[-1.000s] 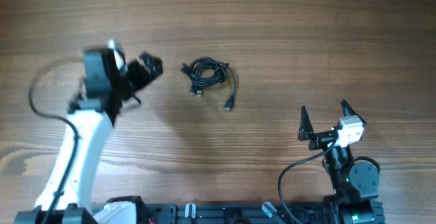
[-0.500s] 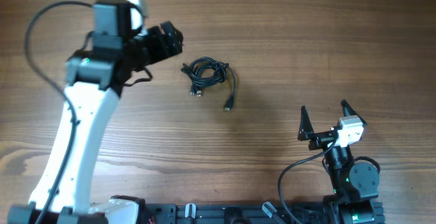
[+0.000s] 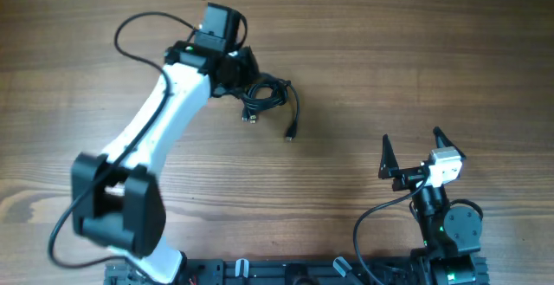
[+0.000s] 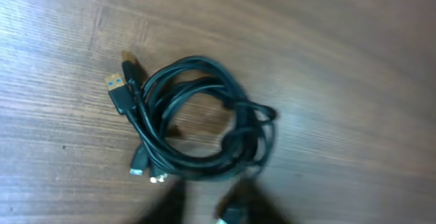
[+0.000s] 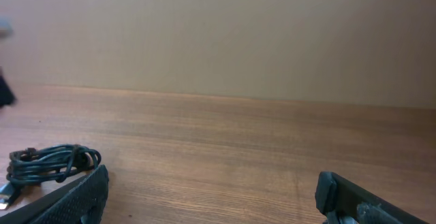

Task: Untangle cables
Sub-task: 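Lower the left gripper over the black cable coil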

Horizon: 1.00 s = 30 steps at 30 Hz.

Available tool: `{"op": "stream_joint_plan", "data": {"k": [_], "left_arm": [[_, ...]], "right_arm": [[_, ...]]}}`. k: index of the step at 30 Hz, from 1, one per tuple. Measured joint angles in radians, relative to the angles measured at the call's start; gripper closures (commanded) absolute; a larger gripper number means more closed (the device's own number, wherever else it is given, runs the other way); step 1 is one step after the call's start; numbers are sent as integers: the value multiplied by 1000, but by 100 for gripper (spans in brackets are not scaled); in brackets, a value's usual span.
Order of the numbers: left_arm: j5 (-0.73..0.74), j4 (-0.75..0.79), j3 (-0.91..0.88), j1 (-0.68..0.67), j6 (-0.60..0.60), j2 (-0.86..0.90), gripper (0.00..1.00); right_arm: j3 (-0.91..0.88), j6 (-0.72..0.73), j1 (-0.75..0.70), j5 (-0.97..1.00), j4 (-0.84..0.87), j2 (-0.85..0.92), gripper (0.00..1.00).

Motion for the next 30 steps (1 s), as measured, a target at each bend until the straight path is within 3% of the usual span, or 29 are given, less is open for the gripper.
{"op": "stream_joint_plan", "data": {"k": [1, 2, 30], "left_arm": [[-4, 1, 0, -3, -7, 17, 34], [-7, -1, 0, -6, -17, 37, 0], [-18, -12, -1, -10, -44, 72, 0]], "right_arm": [[0, 0, 0, 0, 0, 0, 0], [0, 0, 0, 0, 0, 0, 0], [0, 0, 0, 0, 0, 0, 0]]}}
